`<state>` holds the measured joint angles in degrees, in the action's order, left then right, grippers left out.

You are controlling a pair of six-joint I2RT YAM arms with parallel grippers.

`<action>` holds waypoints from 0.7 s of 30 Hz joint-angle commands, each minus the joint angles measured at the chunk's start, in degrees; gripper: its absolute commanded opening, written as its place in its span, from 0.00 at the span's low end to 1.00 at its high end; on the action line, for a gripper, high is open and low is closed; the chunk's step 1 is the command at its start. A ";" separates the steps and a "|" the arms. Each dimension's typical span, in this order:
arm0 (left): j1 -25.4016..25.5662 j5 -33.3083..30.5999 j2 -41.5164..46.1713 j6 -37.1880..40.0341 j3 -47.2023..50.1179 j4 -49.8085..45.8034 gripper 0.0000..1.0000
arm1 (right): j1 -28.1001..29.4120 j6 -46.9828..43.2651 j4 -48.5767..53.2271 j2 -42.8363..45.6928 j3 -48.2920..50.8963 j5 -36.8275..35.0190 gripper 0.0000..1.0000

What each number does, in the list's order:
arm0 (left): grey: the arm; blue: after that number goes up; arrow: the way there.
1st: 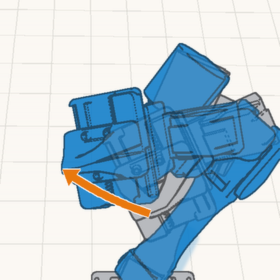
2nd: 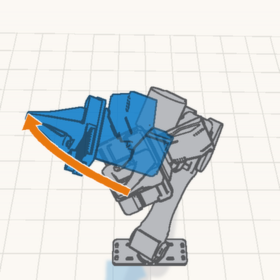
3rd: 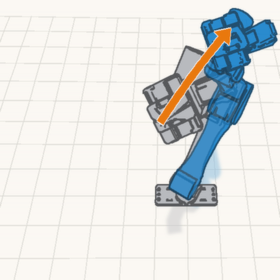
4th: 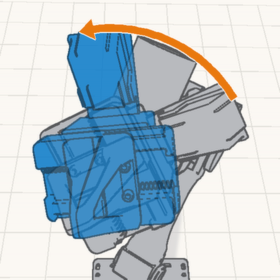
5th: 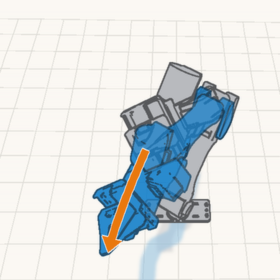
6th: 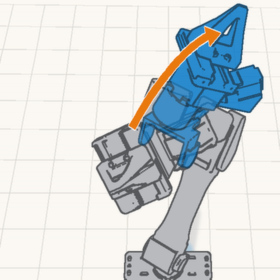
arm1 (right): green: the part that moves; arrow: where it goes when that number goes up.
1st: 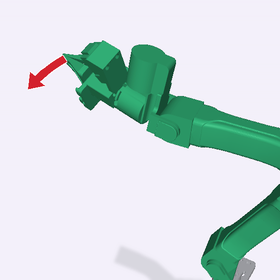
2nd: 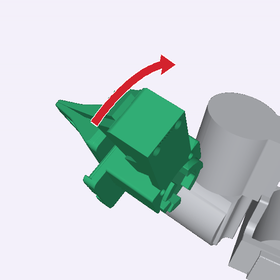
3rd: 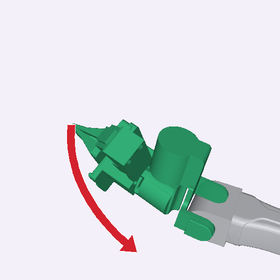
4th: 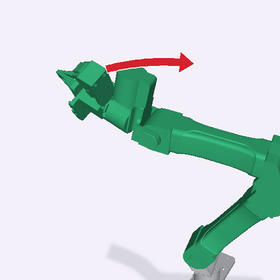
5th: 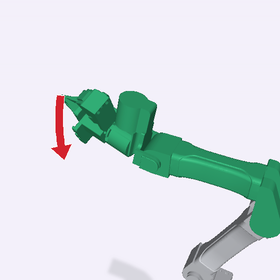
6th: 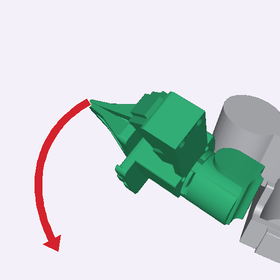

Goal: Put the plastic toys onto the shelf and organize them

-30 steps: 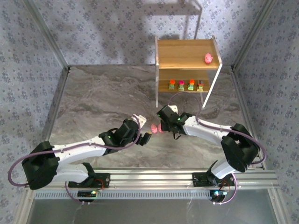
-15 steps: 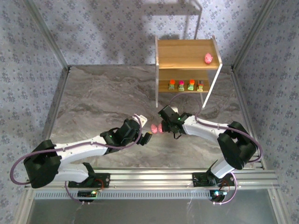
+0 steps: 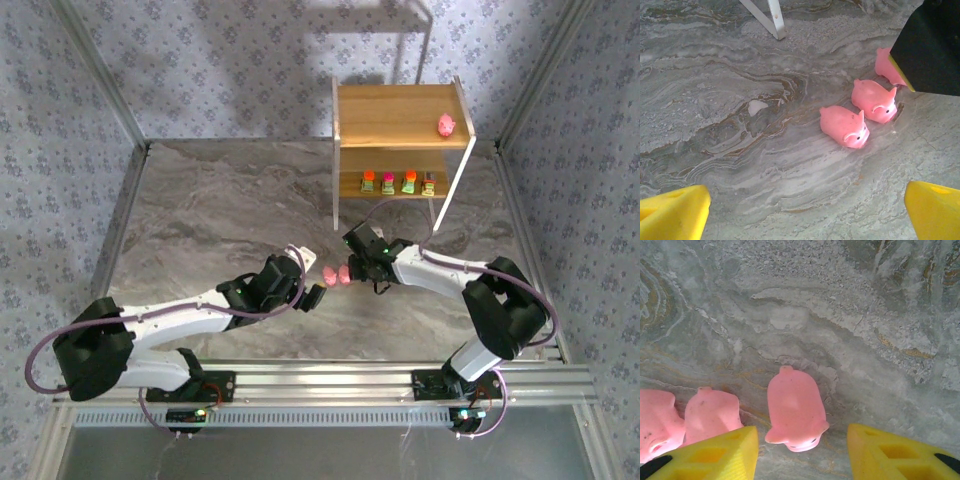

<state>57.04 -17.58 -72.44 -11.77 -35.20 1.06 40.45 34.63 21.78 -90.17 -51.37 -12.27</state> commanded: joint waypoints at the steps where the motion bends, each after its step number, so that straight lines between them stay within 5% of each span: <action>1: 0.36 0.11 -0.57 0.50 -2.19 -0.62 1.00 | -0.59 -1.25 -0.63 -1.01 0.43 1.04 0.51; 21: 0.09 0.63 -1.48 0.52 -2.66 -0.80 0.99 | -1.99 -2.76 -1.70 -3.88 -0.98 2.85 0.47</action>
<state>57.01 -17.37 -73.41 -11.77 -35.86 1.04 38.94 32.95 19.86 -93.45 -51.35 -9.98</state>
